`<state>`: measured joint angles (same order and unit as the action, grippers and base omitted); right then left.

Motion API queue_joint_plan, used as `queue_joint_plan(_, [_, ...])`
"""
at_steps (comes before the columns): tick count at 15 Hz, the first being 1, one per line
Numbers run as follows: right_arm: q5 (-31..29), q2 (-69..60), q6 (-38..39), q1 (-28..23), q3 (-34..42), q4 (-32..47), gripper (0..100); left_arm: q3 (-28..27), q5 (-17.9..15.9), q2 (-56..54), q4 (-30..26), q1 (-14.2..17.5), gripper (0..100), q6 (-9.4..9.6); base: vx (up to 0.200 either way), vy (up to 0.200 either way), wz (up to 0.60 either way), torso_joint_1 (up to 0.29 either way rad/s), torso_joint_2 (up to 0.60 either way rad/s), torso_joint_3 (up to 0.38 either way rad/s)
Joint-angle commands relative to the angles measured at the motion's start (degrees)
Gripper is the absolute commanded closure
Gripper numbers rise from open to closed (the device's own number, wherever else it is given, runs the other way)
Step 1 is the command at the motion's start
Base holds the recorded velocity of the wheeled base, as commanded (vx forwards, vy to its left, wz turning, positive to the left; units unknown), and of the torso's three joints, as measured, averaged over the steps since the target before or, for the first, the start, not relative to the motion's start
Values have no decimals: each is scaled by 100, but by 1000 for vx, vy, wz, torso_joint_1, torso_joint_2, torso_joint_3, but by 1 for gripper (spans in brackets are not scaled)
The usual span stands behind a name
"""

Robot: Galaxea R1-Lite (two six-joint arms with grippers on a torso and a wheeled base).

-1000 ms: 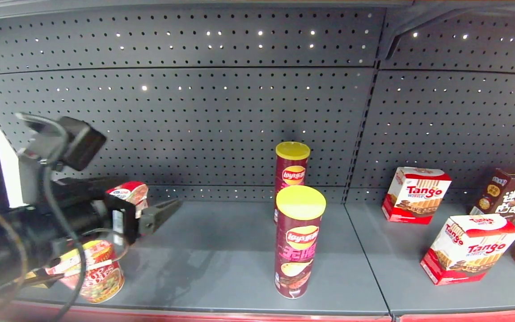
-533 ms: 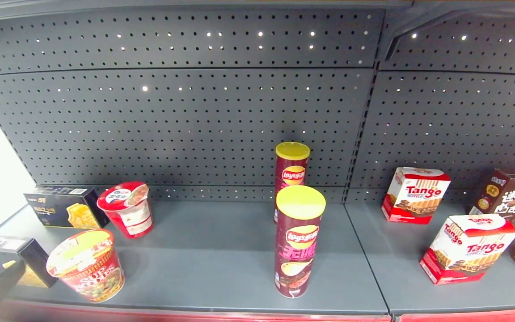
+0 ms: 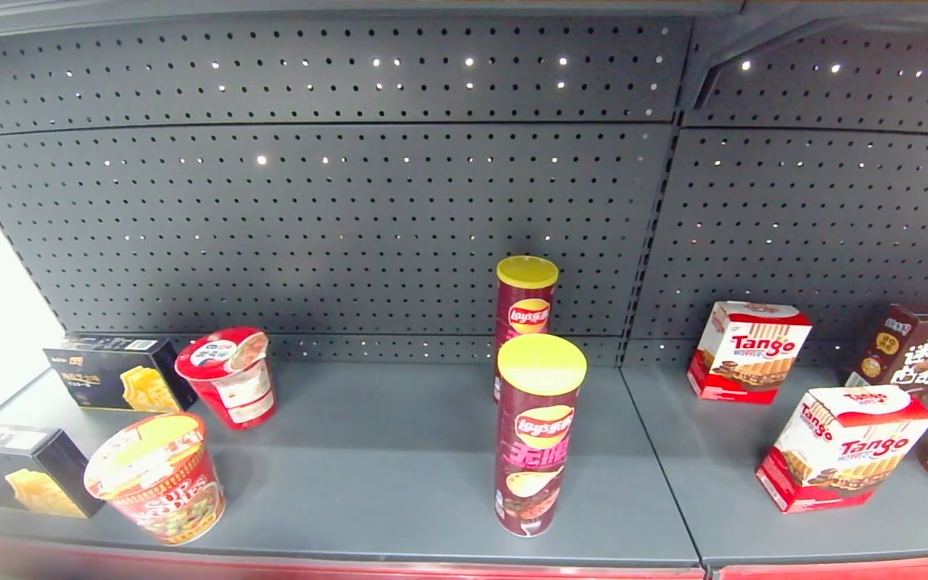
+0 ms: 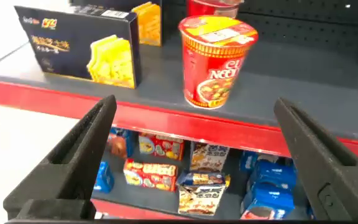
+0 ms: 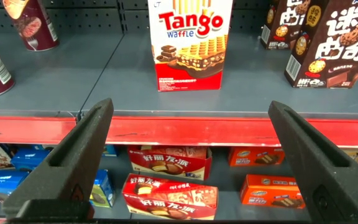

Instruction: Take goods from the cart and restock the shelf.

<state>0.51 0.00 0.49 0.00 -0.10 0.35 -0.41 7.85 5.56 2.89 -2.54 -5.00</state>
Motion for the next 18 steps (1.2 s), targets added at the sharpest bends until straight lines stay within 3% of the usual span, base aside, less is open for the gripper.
queue_joint_plan(1, [2, 0, -5, 0, 1, 0, 0, 41, -381, -204, 1, 16, 0, 219, 0, 0, 0, 0, 0, 0])
queue_joint_plan(4, [2, 0, -5, 0, 1, 0, 0, 41, -671, -204, -60, 16, 0, 403, 0, 0, 0, 0, 0, 0])
queue_joint_plan(6, [2, 0, -5, 0, 10, 0, 0, 41, -390, -213, -289, 34, 0, 430, 0, 0, 0, 0, 0, 0])
queue_joint_plan(8, [2, 0, 4, 0, 1, 0, 0, 41, -407, -266, -280, 157, 0, 596, 0, 0, 0, 0, 0, 0])
queue_joint_plan(9, [2, 0, -5, 0, 10, 0, 0, 41, -776, -556, -289, 236, 0, 640, 0, 0, 0, 0, 0, 0])
queue_joint_plan(10, [2, 0, -5, 0, 1, 0, 0, 41, -899, -556, -289, 236, 0, 570, 0, 0, 0, 0, 0, 0])
queue_joint_plan(18, [2, 0, 4, 0, 1, 0, 0, 41, -847, -556, -289, 245, 0, 579, 0, 0, 0, 0, 0, 0])
